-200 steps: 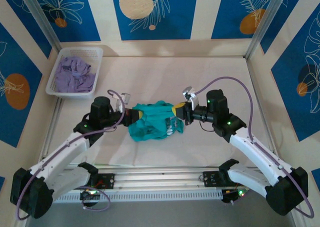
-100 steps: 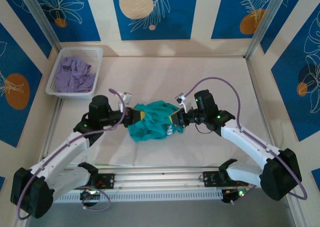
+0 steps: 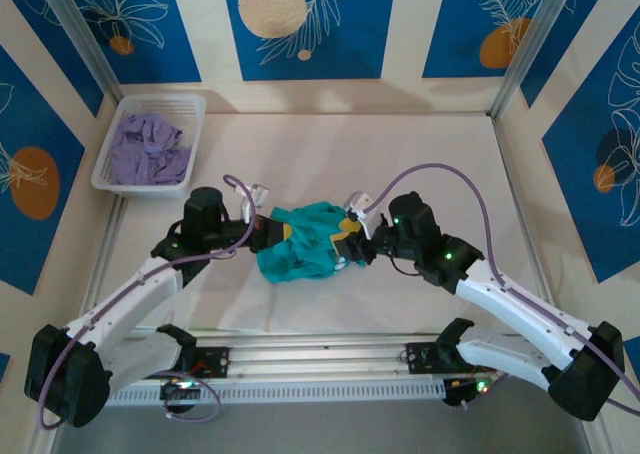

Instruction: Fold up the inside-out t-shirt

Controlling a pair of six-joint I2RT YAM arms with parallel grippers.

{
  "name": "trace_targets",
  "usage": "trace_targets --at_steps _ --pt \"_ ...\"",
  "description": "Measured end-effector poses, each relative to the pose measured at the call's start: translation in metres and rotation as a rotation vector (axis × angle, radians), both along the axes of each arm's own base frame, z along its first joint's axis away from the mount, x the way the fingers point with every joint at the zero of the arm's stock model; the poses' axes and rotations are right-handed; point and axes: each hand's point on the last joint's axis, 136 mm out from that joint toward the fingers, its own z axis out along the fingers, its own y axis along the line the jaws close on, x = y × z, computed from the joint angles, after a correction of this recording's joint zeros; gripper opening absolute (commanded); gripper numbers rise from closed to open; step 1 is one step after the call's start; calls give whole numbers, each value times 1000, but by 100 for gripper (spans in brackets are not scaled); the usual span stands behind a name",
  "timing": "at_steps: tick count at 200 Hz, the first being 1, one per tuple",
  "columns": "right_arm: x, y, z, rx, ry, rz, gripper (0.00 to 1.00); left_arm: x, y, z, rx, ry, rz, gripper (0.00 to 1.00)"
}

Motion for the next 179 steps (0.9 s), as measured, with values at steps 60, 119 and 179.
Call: trace_targets --at_steps 60,119,179 --pt "-16 36 -26 -151 -118 131 40 3 -2 3 2 7 -2 0" --pt "4 42 -30 -194 -164 71 39 2 -2 3 3 11 -6 0" --pt "13 40 -28 -208 -194 35 29 2 -2 3 3 11 -6 0"
